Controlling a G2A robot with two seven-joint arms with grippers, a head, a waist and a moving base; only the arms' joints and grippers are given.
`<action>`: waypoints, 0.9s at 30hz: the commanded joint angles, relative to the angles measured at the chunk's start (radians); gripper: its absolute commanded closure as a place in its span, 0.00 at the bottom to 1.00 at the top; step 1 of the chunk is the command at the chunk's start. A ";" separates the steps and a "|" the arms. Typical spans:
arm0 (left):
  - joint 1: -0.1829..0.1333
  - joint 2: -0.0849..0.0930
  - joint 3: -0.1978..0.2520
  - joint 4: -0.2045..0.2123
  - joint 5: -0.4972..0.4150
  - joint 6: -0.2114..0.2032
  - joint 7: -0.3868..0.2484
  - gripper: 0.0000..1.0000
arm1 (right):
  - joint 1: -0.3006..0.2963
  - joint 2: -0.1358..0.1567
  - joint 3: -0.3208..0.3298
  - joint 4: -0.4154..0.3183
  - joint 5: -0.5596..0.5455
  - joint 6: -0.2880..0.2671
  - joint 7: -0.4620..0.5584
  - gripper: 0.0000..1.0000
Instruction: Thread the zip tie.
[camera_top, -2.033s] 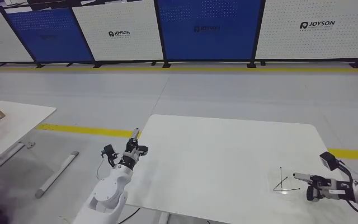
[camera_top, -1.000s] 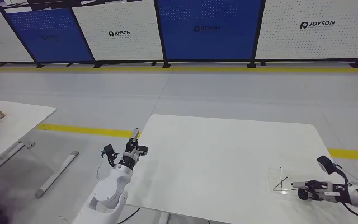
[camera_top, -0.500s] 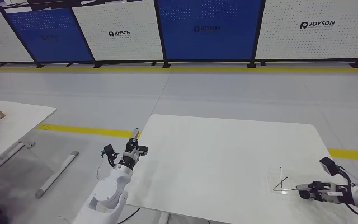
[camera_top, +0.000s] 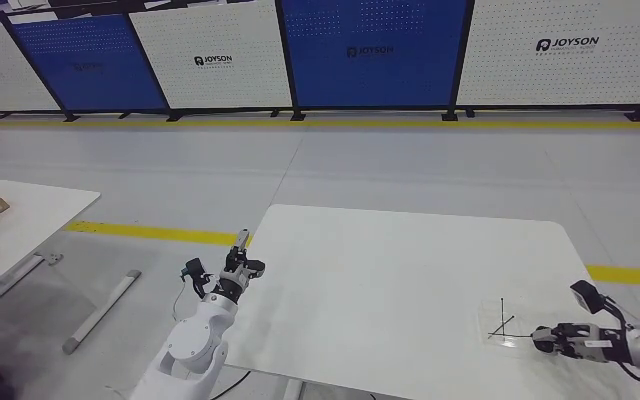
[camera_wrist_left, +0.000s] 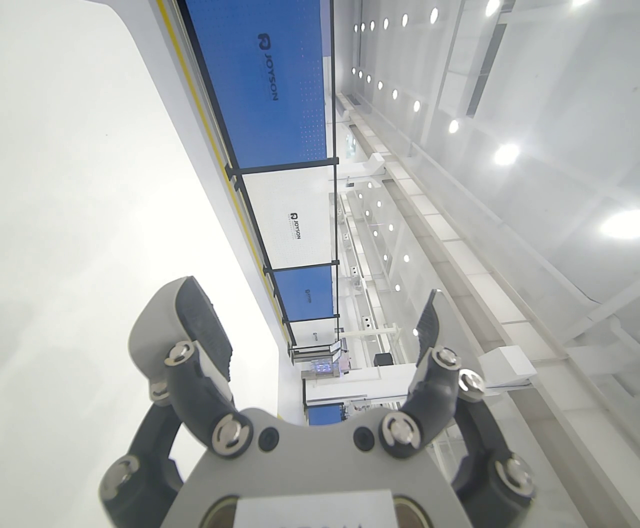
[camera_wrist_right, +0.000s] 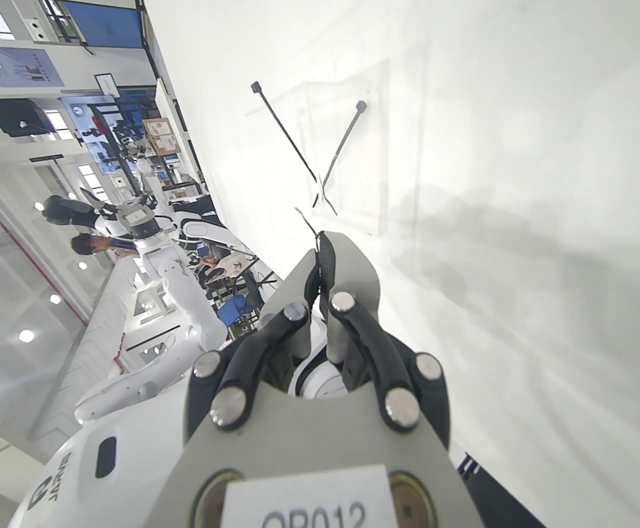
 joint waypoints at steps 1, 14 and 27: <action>0.000 0.000 0.000 0.000 0.000 0.000 0.000 0.00 | -0.002 0.001 0.002 0.001 0.004 -0.005 0.000 1.00; 0.000 0.000 0.000 0.000 0.000 0.000 0.000 0.00 | -0.146 0.033 0.145 -0.093 0.140 -0.142 -0.004 1.00; 0.000 0.000 0.000 0.000 0.000 0.000 0.000 0.00 | -0.166 0.037 0.160 -0.113 0.153 -0.143 0.000 1.00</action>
